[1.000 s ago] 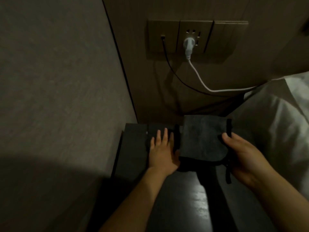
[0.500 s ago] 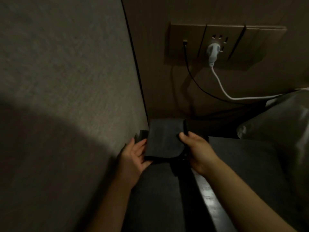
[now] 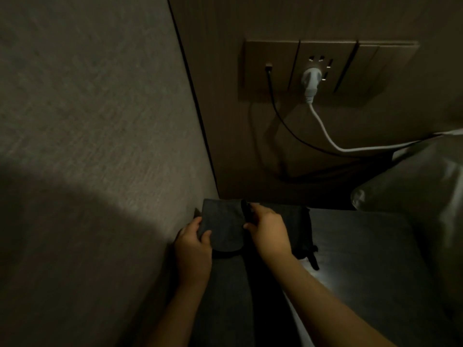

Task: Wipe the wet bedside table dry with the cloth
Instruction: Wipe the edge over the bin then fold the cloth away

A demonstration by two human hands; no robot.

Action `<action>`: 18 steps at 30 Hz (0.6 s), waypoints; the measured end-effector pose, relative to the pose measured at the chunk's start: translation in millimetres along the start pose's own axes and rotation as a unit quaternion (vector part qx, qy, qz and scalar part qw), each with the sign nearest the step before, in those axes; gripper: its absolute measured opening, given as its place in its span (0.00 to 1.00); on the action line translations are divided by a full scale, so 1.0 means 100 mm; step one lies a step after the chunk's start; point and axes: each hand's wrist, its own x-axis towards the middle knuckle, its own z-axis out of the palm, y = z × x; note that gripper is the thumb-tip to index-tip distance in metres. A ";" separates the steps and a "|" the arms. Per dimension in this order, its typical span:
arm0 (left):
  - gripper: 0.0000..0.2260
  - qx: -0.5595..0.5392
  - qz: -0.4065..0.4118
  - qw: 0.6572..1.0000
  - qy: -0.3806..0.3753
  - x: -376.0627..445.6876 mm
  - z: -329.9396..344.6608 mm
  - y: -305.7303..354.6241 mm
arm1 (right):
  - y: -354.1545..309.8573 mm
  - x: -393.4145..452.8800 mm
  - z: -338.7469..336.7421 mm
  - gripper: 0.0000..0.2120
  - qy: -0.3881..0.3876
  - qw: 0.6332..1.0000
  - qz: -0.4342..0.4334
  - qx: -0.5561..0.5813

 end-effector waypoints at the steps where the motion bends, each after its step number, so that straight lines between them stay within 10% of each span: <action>1: 0.18 0.008 0.020 1.000 0.006 0.01 -0.01 0.00 | 0.00 0.02 0.01 0.24 0.005 1.000 -0.001 -0.003; 8: 0.24 0.246 0.242 0.938 -0.023 0.00 0.02 0.30 | -0.03 -0.08 0.07 0.25 0.103 0.962 -0.177 -0.182; 13: 0.27 0.375 0.188 0.893 -0.162 -0.05 0.18 0.26 | 0.12 -0.13 0.10 0.25 -0.081 0.966 -0.128 -0.211; 18: 0.25 0.309 0.156 0.914 -0.211 -0.03 0.07 0.38 | -0.03 -0.18 -0.05 0.23 -0.070 0.981 -0.130 -0.123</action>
